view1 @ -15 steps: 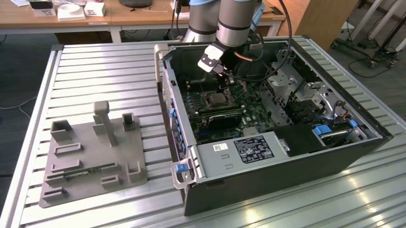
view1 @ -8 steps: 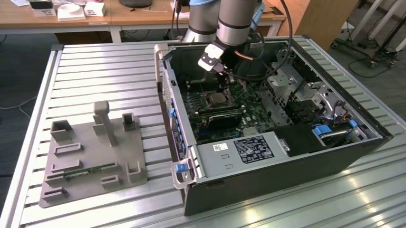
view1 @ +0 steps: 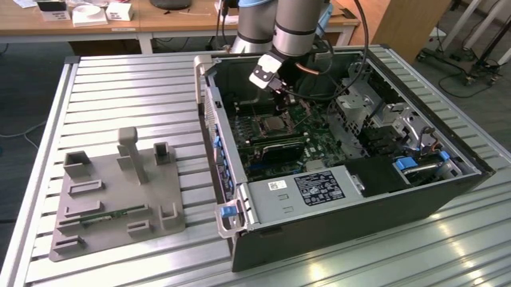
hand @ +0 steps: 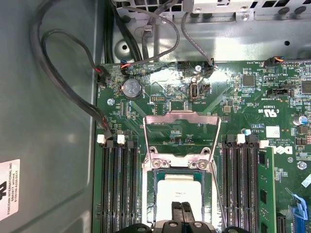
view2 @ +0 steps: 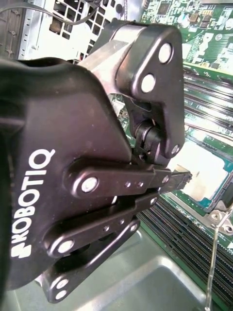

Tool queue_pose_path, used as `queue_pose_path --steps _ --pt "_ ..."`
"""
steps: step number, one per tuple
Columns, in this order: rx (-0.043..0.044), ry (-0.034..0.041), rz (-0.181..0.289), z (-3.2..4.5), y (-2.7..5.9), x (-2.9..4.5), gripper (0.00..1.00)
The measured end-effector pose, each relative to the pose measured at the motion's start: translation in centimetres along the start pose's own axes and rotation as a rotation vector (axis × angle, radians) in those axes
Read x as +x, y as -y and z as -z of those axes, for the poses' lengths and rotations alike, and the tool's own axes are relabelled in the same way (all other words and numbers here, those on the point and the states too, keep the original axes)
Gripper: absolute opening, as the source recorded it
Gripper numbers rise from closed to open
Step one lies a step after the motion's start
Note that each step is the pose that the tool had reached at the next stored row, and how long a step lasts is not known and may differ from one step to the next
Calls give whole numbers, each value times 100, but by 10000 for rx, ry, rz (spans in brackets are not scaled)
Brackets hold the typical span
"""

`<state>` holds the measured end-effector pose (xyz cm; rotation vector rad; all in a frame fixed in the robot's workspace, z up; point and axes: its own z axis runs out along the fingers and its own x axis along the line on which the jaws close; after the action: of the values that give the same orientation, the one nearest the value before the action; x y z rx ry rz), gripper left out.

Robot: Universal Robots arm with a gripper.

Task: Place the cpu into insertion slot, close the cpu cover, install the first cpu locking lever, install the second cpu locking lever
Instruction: 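Close the cpu cover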

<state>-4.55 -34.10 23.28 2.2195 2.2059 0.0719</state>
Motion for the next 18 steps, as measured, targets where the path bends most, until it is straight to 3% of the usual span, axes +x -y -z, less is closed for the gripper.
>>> queue_pose_path --steps 11,18 --pt "2 4 -3 -2 -79 2 11" --pt "0 0 -1 102 -84 5 11"
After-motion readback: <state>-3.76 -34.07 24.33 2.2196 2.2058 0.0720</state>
